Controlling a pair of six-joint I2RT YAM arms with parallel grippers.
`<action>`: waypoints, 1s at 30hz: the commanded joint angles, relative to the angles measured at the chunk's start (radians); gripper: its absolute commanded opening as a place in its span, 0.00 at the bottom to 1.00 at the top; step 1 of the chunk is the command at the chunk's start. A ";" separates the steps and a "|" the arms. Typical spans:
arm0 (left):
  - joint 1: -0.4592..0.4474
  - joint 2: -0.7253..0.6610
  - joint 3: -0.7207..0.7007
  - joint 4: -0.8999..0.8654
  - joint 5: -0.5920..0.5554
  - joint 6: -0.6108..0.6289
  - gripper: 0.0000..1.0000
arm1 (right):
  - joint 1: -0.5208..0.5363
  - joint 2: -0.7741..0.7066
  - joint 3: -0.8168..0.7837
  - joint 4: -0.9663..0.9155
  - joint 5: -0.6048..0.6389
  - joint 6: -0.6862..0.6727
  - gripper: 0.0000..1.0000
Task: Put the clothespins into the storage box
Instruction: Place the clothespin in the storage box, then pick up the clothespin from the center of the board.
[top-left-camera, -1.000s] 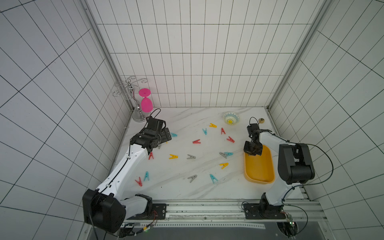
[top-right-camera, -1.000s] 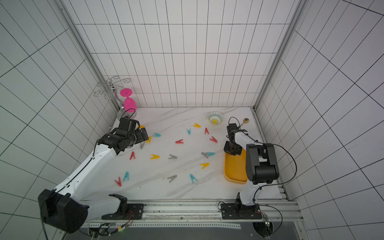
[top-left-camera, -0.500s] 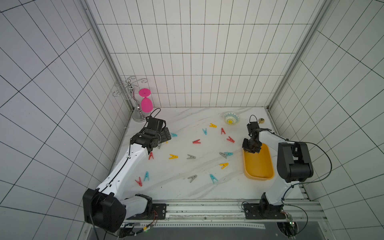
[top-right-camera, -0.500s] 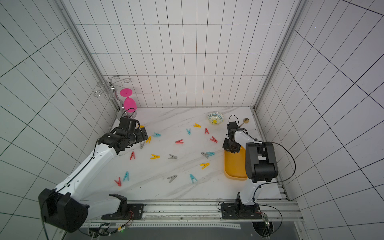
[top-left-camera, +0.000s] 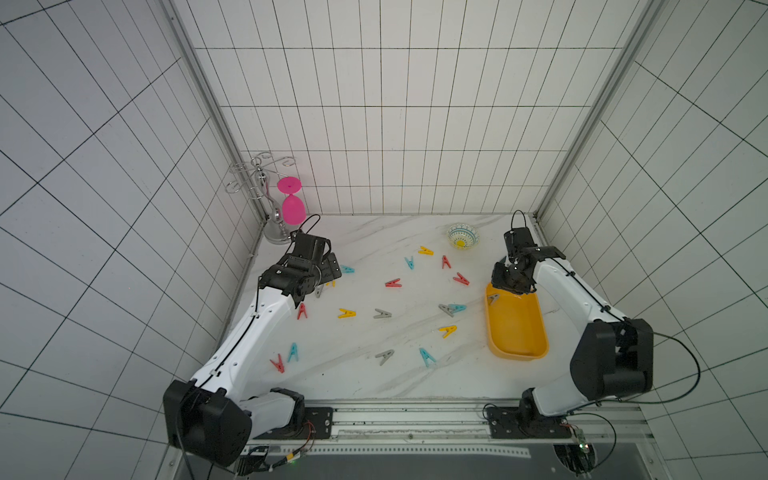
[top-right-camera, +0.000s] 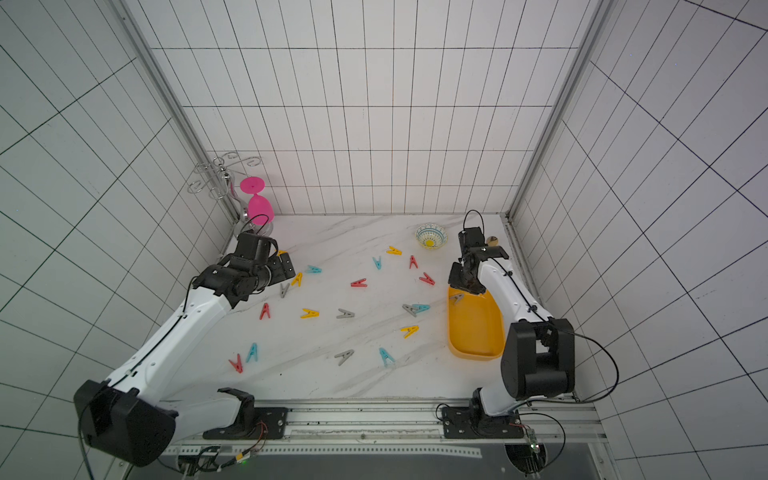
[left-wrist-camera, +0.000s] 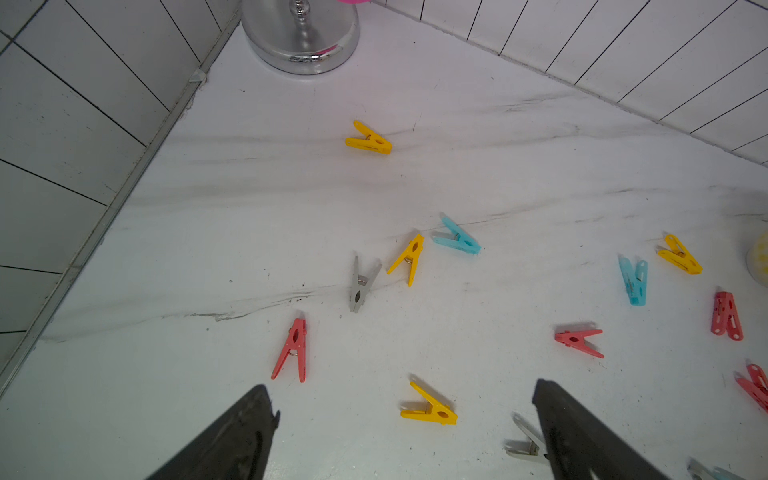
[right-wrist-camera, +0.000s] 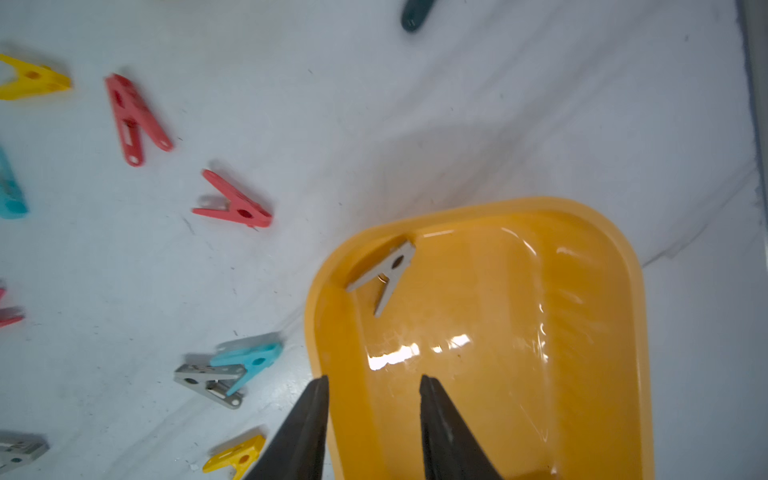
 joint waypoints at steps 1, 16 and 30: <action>0.004 -0.001 0.021 -0.006 -0.020 0.005 0.99 | 0.071 0.106 0.169 -0.043 -0.020 -0.086 0.42; 0.019 0.014 0.022 -0.014 -0.039 0.009 0.99 | 0.133 0.455 0.308 -0.067 -0.022 -0.349 0.52; 0.026 0.020 0.023 -0.013 -0.047 0.012 0.99 | 0.134 0.559 0.310 0.014 -0.002 -0.417 0.53</action>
